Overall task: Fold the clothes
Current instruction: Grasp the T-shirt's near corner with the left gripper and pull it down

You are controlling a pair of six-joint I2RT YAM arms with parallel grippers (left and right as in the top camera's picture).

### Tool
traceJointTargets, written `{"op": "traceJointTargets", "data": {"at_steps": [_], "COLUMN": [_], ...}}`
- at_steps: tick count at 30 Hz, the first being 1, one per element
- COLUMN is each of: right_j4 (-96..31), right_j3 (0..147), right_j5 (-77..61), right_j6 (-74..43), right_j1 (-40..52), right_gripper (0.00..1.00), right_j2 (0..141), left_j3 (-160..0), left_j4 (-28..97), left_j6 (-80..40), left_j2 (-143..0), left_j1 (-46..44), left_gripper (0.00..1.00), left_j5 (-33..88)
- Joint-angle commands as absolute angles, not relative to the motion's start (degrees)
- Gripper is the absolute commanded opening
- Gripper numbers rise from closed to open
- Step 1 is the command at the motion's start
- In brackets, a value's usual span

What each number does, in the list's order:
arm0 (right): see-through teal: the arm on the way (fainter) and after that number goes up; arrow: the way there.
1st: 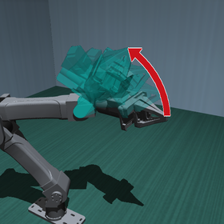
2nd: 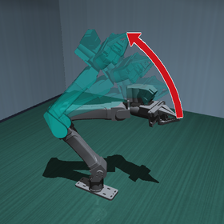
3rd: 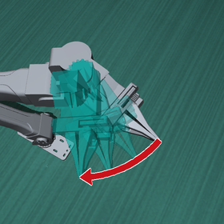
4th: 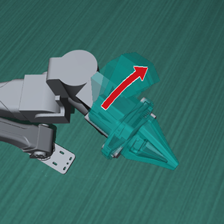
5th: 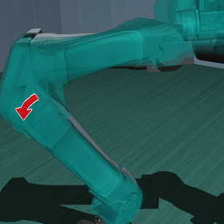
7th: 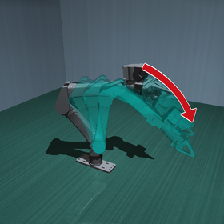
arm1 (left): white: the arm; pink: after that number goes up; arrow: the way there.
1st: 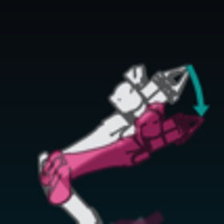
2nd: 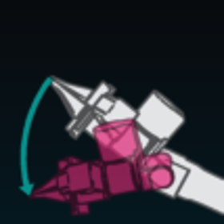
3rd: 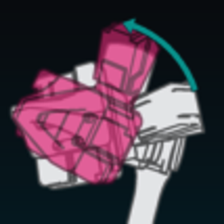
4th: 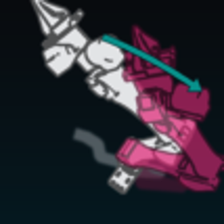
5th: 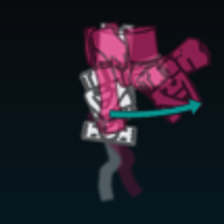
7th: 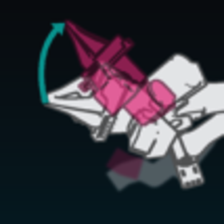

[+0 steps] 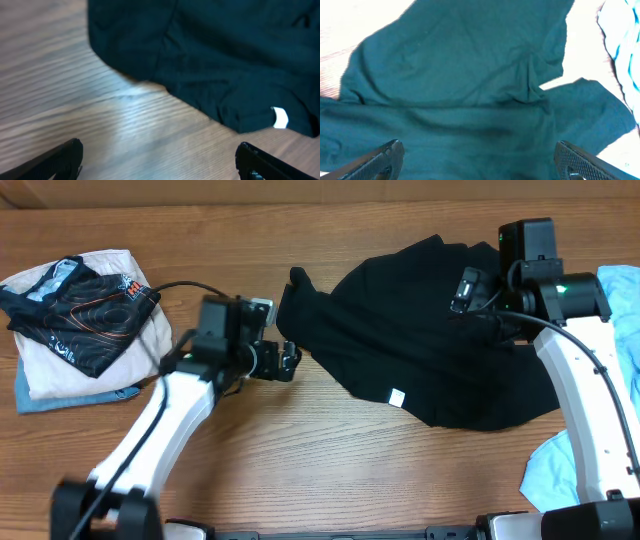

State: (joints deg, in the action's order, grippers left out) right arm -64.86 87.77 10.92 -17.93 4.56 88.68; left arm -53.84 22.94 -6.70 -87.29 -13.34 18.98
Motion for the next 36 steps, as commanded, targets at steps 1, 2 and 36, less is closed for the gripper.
{"op": "traceJointTargets", "data": {"at_steps": [1, 2, 36], "right_j4": [-65.52, -65.78, -68.29], "right_j3": [88.9, 88.9, 88.9], "right_j5": [11.51, 11.51, 11.51], "right_j6": [-17.74, -17.74, -17.76], "right_j1": [3.73, 3.7, 3.7], "right_gripper": [1.0, 1.0, 1.0], "right_j2": [88.4, 88.4, 88.4], "left_j3": [-55.13, -55.13, -56.21], "left_j4": [18.63, 17.06, -0.25], "left_j6": [-11.75, -12.4, -16.91], "left_j2": [-93.73, -95.57, -103.94], "left_j1": [-14.81, -15.2, -15.18], "left_gripper": [1.0, 1.0, 0.04], "left_j5": [21.04, 21.06, 18.37]}}
